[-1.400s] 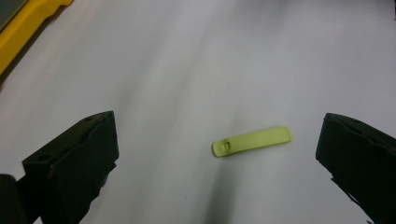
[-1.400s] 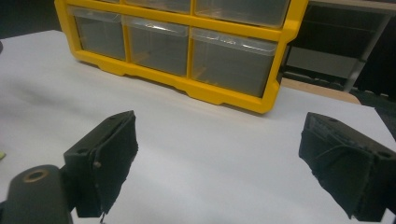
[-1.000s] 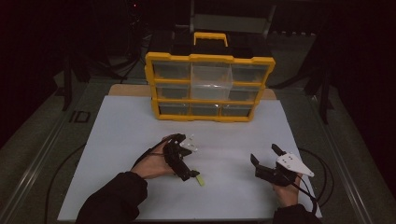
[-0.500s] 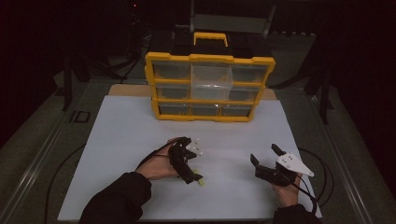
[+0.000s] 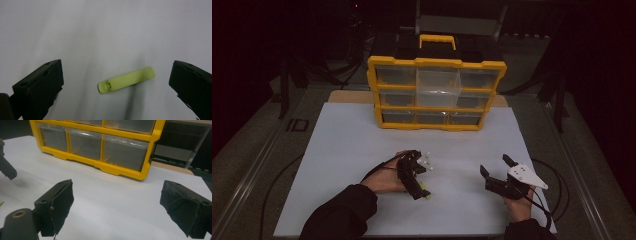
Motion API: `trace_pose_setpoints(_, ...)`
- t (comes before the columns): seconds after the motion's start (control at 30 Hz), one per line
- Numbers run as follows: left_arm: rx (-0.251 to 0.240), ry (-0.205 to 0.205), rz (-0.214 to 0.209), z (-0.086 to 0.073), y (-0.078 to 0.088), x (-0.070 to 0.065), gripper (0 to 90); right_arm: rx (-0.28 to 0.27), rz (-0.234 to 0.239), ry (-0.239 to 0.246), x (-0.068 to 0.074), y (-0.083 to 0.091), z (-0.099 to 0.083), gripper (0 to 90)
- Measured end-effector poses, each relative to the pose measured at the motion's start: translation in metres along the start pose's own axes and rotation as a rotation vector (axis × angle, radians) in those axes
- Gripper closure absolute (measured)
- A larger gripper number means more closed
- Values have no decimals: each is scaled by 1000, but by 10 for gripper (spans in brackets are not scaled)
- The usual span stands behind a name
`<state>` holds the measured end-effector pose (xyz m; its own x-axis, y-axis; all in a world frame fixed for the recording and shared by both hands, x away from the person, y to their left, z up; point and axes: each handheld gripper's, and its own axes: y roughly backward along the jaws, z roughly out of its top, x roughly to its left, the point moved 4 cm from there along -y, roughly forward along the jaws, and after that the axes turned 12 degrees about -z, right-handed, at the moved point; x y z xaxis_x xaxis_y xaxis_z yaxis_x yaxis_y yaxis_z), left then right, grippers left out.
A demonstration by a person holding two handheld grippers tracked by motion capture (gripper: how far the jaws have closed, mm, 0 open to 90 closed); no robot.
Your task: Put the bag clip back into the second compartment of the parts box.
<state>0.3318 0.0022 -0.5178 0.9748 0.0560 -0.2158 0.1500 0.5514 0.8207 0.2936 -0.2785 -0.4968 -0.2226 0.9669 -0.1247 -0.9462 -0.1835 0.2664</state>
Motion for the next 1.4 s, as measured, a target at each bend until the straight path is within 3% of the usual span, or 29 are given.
trace_pose_setpoints(0.3,31,-15,-16,1,-9,-2,15,1,2,2,0,0,0,113)
trace_pose_setpoints(0.53,87,-35,-33,-1,-20,-7,56,2,3,3,1,0,0,113)
trace_pose_setpoints(0.73,93,-57,-43,-1,-22,-10,105,2,3,4,0,0,0,113)
trace_pose_setpoints(0.97,147,-96,-38,-4,-25,-15,226,2,5,5,1,0,0,113)
trace_pose_setpoints(1.03,136,-102,-42,-4,-23,-16,314,3,5,4,1,0,0,114)
trace_pose_setpoints(1.2,148,-114,-49,-5,-20,-16,385,4,5,5,1,0,0,114)
trace_pose_setpoints(1.23,148,-110,-47,-6,-19,-16,448,4,5,5,1,0,0,115)
trace_pose_setpoints(1.37,150,-106,-48,-7,-18,-17,516,5,5,3,0,0,0,115)
trace_pose_setpoints(1.4,151,-105,-48,-7,-17,-17,571,6,5,4,0,0,-1,115)
